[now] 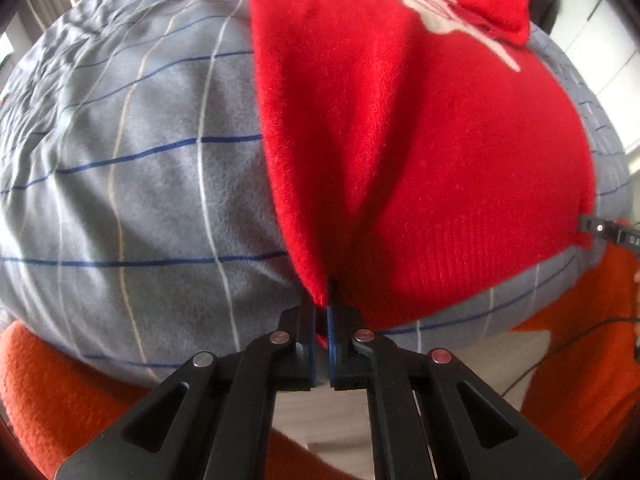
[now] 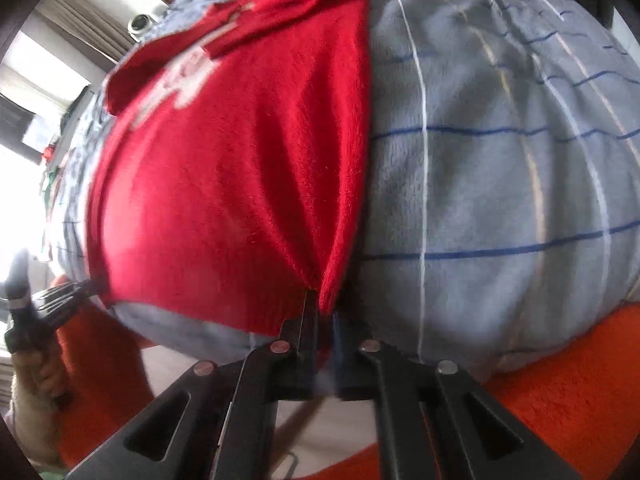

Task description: Fold small clothes

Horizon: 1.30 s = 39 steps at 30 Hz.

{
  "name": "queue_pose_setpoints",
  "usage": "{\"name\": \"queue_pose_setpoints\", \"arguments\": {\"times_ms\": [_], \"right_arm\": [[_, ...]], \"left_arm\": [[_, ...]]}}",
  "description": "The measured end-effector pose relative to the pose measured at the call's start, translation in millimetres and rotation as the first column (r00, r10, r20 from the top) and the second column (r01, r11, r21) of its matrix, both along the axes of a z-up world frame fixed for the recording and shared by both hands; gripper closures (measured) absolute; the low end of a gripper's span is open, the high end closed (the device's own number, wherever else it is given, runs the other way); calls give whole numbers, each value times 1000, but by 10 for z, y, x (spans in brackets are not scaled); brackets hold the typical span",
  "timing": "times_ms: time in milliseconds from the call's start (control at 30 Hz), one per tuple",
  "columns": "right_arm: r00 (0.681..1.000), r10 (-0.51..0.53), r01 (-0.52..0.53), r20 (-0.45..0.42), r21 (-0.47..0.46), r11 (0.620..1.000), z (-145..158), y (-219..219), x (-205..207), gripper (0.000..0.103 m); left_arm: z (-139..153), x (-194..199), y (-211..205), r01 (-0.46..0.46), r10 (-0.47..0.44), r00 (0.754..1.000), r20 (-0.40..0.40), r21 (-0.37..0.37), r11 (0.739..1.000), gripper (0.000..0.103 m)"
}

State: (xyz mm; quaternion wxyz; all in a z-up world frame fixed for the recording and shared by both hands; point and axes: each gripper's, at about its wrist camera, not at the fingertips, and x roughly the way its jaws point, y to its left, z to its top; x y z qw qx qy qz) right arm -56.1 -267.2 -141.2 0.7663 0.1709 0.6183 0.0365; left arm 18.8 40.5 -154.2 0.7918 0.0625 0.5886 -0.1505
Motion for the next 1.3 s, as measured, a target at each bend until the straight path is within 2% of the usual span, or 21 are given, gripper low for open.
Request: {"name": "queue_pose_setpoints", "arguments": {"times_ms": [233,333,367,400,467,500,533,567,633,700,767,833,900,967,1033,1100,1133,1200,1233,1267,1300], "right_arm": [[1000,0,0,13,-14,1000,-33,76,62,98],[1000,-5,5,22,-11,1000,-20,97,7,98],[1000,-4,4,26,-10,1000,-17,96,2,98],[999,-5,5,33,-4,1000,12,95,-14,98],[999,-7,5,43,35,999,31,10,-95,85],[999,-12,10,36,61,998,92,-37,-151,77],[999,-21,19,35,70,997,141,-80,-190,60],[998,-35,32,43,61,998,206,-138,-255,52],[997,-28,31,69,-43,999,407,-249,-335,52],[990,40,-11,133,-208,978,690,-278,-296,52],[976,107,-51,191,-278,959,865,-296,-165,52],[951,186,-108,247,-297,949,1030,-172,81,52],[902,290,-189,319,-313,931,1142,65,413,50],[841,397,-271,368,-348,898,1144,387,704,42],[788,492,-355,371,-378,855,1036,686,1051,42],[762,556,-402,333,-431,808,844,924,1370,42],[758,578,-413,303,-462,784,694,1004,1528,42],[779,571,-417,260,-466,780,446,983,1727,45],[806,533,-389,259,-446,806,370,879,1813,63],[826,495,-359,271,-425,831,373,821,1881,87],[863,399,-268,309,-390,881,426,576,1879,95]], "left_arm": [[-99,62,-206,-4,3,1000,16,11,1000,98],[-51,-66,-145,-5,4,1000,29,8,1000,97],[-27,-95,-150,-3,2,999,33,4,1000,96],[24,-122,-88,-3,3,999,32,2,1000,89],[106,-192,-8,-15,15,999,34,15,1000,64],[145,-226,54,-27,26,999,40,28,999,47],[192,-271,89,-45,42,998,56,48,998,44],[266,-316,135,-66,60,995,81,68,996,44],[427,-356,233,-101,91,986,139,70,992,43],[639,-320,309,-142,128,967,218,51,989,37],[824,-171,365,-191,174,933,316,23,981,30],[931,-37,374,-234,218,893,394,-8,972,28],[909,85,383,-286,270,850,452,-34,958,28],[830,182,418,-327,310,813,492,-54,943,28],[736,143,444,-353,317,801,507,-28,935,28],[614,109,443,-347,284,823,492,40,937,28],[567,123,460,-350,275,832,482,71,934,28],[602,47,533,-354,287,834,472,58,934,28],[606,44,560,-359,298,831,469,44,932,28],[610,47,573,-363,305,830,467,37,931,28],[603,53,571,-360,303,834,461,39,932,28]]}}
